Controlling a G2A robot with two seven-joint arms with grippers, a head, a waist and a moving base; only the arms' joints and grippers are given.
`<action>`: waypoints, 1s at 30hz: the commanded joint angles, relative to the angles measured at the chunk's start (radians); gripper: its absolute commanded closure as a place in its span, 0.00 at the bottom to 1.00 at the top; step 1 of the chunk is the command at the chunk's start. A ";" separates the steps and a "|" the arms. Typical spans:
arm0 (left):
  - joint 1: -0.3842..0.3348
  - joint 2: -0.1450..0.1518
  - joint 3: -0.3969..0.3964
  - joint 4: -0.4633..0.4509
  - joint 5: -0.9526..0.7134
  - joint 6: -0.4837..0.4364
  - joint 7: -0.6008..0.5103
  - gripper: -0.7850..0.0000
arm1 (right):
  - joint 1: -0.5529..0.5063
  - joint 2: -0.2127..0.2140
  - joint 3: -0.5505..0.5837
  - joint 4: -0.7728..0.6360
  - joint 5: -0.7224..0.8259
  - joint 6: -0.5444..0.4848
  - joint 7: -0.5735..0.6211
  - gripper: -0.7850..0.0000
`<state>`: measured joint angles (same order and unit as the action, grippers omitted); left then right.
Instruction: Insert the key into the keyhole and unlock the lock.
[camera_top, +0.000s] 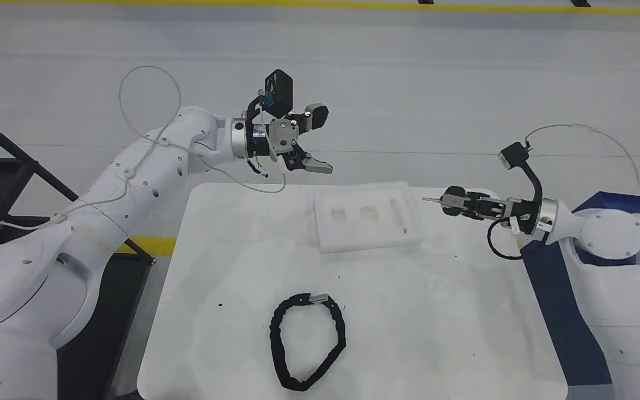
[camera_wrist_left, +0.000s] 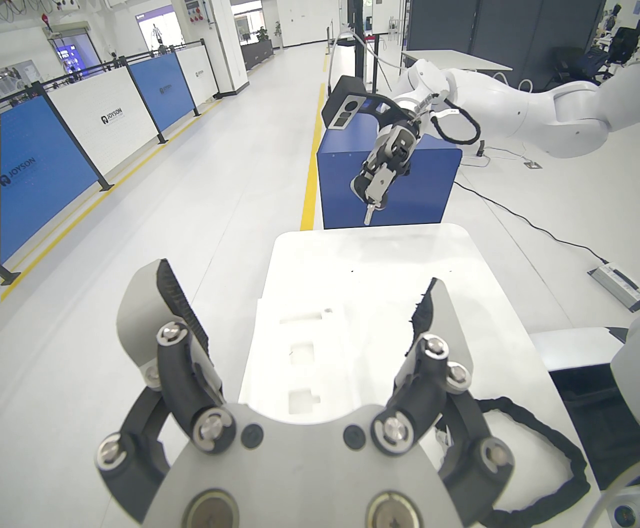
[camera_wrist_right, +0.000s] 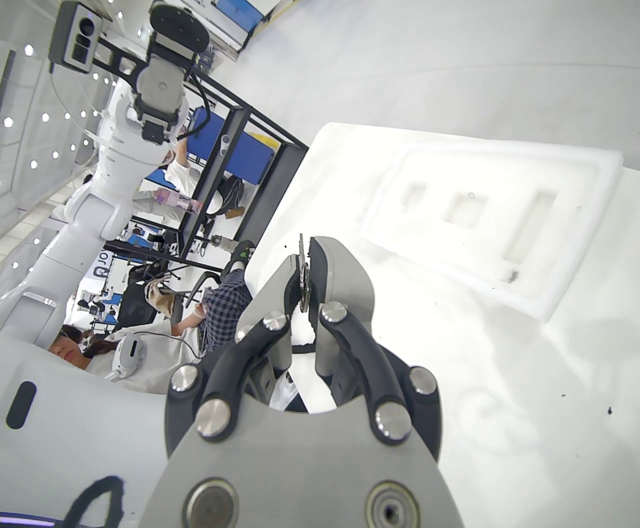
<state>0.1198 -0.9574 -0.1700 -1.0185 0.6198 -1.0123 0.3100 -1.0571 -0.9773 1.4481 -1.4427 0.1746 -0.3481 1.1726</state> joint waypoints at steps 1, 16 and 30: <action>0.000 0.000 0.000 0.000 0.000 0.000 0.000 0.00 | -0.022 0.003 0.013 -0.007 0.011 0.005 -0.007 1.00; 0.000 0.000 0.000 0.000 0.000 0.000 0.000 0.00 | -0.031 0.004 0.016 -0.001 0.023 0.006 -0.008 1.00; 0.228 0.012 -0.061 -0.006 0.242 0.097 0.187 0.00 | -0.031 0.004 0.016 -0.001 0.023 0.006 -0.008 1.00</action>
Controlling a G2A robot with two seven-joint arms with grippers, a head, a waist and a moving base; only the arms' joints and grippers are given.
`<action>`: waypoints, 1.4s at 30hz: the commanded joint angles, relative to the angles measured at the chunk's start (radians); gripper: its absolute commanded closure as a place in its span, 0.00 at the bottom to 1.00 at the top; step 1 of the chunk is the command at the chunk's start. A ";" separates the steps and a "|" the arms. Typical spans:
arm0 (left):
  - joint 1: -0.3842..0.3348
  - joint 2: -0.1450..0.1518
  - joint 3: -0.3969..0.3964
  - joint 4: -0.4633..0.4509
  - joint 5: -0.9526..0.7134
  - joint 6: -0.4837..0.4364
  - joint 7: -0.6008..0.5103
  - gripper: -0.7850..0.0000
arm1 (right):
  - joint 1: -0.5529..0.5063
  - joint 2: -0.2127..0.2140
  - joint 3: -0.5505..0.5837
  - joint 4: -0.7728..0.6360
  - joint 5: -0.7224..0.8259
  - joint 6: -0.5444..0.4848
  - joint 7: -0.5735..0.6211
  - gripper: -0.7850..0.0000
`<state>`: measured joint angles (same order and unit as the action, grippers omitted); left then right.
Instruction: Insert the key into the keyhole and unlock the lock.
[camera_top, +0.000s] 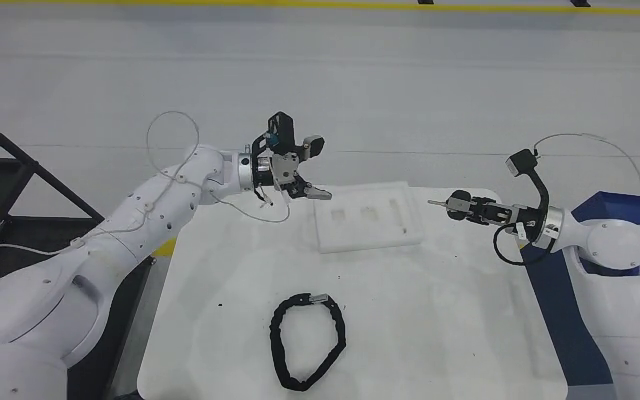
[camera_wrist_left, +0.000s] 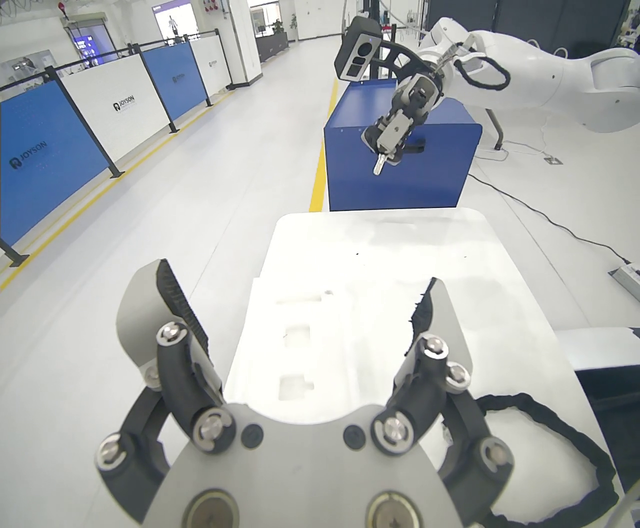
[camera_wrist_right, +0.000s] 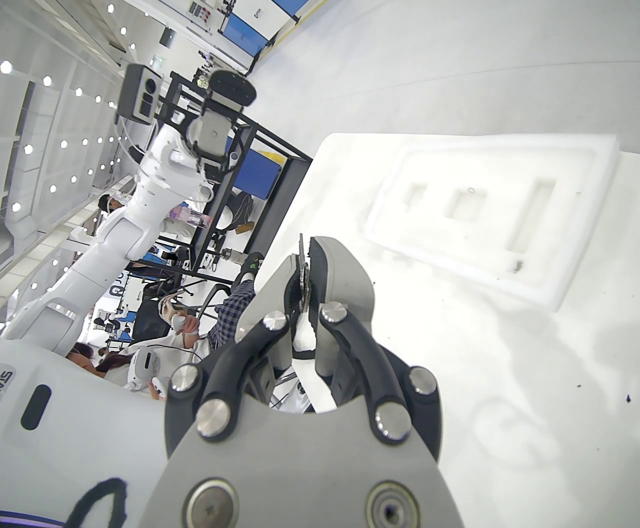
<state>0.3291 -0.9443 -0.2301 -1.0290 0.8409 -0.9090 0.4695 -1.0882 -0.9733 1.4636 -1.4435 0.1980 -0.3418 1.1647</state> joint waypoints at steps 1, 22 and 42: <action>0.034 -0.004 -0.001 0.007 0.052 -0.016 0.053 0.00 | 0.000 0.000 0.000 0.000 0.000 0.000 0.000 1.00; 0.175 -0.042 0.060 0.066 0.616 -0.103 0.256 0.00 | 0.000 0.000 0.000 0.000 0.000 0.000 0.000 1.00; 0.199 -0.048 0.059 0.074 0.659 -0.099 0.282 0.00 | 0.000 0.000 0.000 0.000 0.000 0.000 0.000 1.00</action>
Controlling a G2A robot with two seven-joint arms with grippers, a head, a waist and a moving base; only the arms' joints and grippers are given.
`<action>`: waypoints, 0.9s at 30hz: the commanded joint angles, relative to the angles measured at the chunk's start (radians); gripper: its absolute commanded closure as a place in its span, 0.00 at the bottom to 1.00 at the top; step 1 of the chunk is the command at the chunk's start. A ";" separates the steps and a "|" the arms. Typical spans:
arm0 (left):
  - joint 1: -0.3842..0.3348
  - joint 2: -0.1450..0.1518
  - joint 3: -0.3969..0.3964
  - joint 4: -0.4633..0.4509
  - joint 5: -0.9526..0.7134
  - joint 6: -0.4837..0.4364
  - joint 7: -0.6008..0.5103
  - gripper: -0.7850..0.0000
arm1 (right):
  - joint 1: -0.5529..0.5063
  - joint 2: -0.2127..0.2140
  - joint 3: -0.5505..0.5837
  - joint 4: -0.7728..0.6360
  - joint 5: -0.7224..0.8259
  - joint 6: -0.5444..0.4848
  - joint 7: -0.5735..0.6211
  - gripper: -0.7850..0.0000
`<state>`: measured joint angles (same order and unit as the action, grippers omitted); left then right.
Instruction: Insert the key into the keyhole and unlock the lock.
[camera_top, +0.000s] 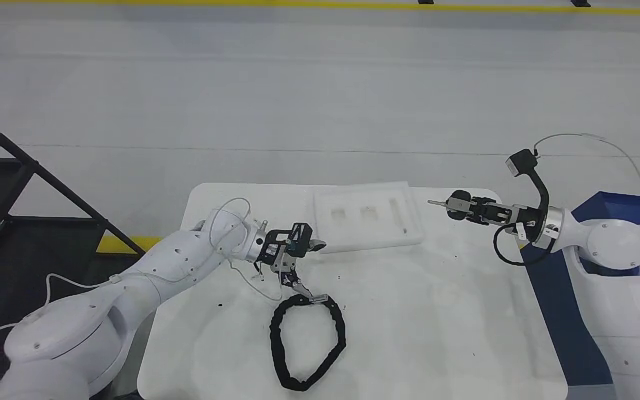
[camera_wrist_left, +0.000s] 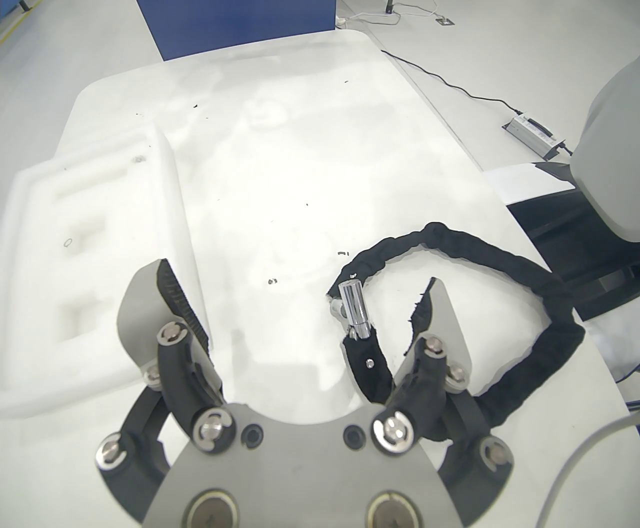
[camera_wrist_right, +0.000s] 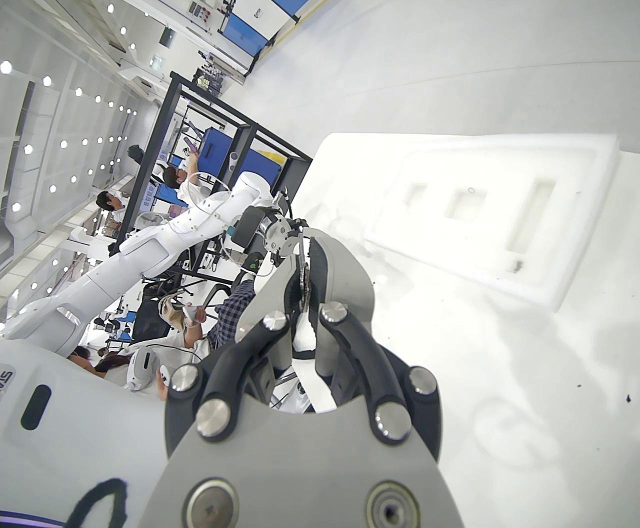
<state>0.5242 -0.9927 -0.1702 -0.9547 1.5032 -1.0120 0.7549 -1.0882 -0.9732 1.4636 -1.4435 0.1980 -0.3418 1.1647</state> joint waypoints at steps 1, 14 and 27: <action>0.018 0.001 -0.005 0.000 -0.019 0.011 -0.015 0.00 | 0.000 0.000 0.000 0.000 0.000 0.000 0.000 1.00; 0.189 0.067 -0.064 -0.050 -0.054 0.148 -0.068 0.00 | 0.000 0.000 0.000 0.000 0.000 0.000 0.000 1.00; 0.299 0.127 -0.140 -0.200 -0.032 0.275 -0.188 0.00 | 0.000 0.000 0.000 0.000 0.000 0.000 0.000 1.00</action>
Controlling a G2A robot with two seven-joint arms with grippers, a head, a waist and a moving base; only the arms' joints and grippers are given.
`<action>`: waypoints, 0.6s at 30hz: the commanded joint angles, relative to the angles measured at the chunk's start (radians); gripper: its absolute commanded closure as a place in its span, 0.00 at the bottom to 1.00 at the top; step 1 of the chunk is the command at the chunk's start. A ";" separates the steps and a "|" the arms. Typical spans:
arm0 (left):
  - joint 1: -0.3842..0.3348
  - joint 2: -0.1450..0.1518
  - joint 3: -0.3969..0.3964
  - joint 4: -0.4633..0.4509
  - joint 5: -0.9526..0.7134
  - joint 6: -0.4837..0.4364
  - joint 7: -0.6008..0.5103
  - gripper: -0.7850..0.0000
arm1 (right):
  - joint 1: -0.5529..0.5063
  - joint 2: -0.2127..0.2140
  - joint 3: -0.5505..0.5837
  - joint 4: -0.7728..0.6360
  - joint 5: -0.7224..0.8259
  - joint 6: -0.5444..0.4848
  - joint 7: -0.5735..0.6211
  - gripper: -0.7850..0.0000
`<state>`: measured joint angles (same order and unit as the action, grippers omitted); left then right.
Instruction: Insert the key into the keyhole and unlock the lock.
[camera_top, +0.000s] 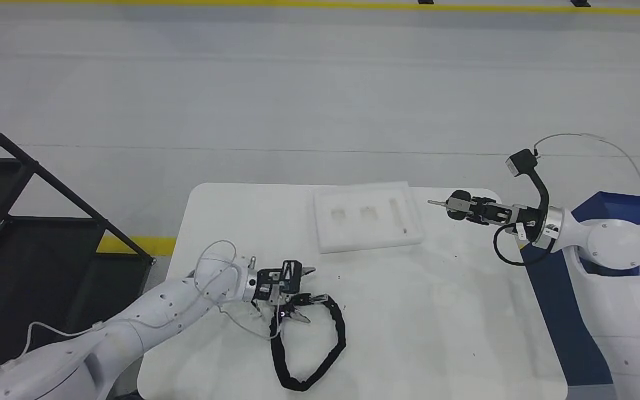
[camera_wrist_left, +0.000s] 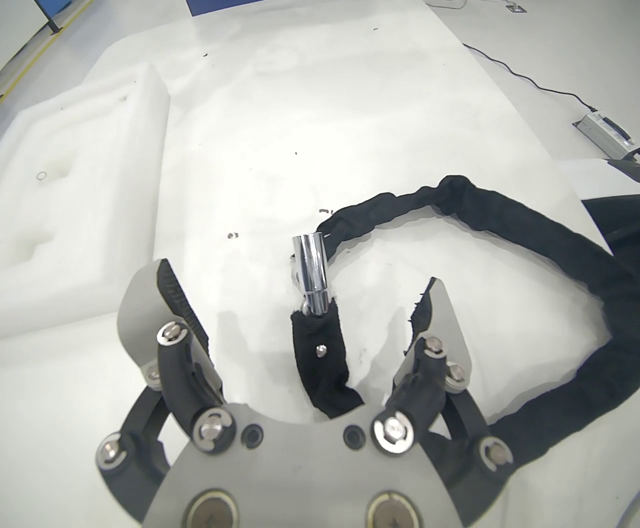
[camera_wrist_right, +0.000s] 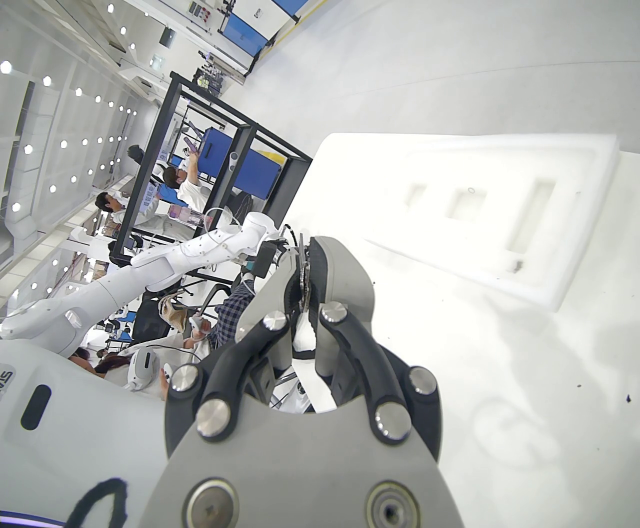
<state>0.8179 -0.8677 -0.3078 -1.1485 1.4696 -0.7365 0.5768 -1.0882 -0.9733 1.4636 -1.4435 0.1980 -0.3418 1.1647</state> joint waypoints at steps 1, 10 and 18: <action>0.010 0.003 -0.007 -0.012 0.000 0.001 -0.019 0.00 | 0.000 0.000 0.000 0.000 0.000 0.000 0.000 1.00; 0.039 -0.005 -0.037 -0.021 0.001 0.024 -0.085 0.07 | 0.000 0.000 0.000 0.000 0.000 0.000 0.000 1.00; 0.053 -0.017 -0.057 -0.014 0.019 0.039 -0.098 0.27 | 0.000 0.000 0.000 0.000 0.000 0.000 0.000 1.00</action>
<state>0.8696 -0.8836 -0.3631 -1.1636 1.4873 -0.6995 0.4791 -1.0882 -0.9732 1.4636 -1.4435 0.1980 -0.3418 1.1647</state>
